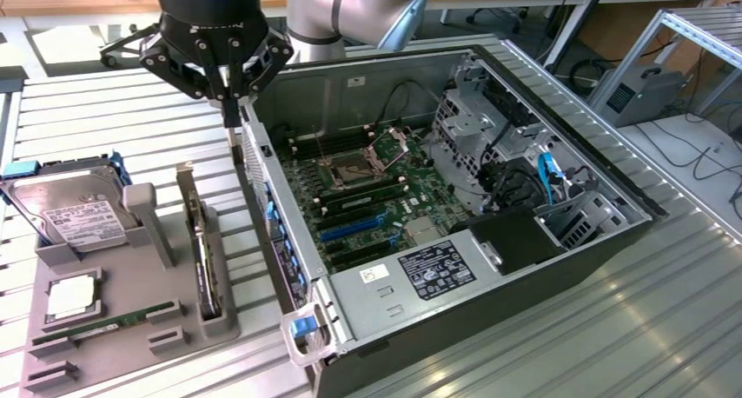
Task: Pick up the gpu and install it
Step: 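Reach for the gpu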
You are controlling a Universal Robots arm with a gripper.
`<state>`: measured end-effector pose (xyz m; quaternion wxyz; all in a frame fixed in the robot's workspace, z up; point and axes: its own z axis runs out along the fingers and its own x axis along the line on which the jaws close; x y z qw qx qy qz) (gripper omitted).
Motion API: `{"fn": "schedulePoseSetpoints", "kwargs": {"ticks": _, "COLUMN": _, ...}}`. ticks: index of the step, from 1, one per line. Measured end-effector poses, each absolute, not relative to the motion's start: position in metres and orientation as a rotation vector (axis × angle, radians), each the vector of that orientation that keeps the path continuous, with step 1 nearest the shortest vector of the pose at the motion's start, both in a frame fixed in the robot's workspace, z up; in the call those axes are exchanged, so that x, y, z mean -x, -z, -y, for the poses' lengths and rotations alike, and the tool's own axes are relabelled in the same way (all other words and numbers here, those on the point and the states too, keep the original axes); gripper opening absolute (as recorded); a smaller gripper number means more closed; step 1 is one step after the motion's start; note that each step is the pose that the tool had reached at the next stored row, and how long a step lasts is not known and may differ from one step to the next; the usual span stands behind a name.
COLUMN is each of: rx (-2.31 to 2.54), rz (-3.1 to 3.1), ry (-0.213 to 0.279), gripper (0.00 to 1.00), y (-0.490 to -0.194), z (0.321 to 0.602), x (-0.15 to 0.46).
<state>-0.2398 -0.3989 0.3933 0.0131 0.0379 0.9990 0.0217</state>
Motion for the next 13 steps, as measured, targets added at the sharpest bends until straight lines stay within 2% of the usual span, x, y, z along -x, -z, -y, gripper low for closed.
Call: {"fn": "schedulePoseSetpoints", "kwargs": {"ticks": 13, "rx": -0.118, "rz": -3.112, "ry": -0.068, "gripper": 0.11, "y": -0.393, "z": 0.399, "x": 0.253}}
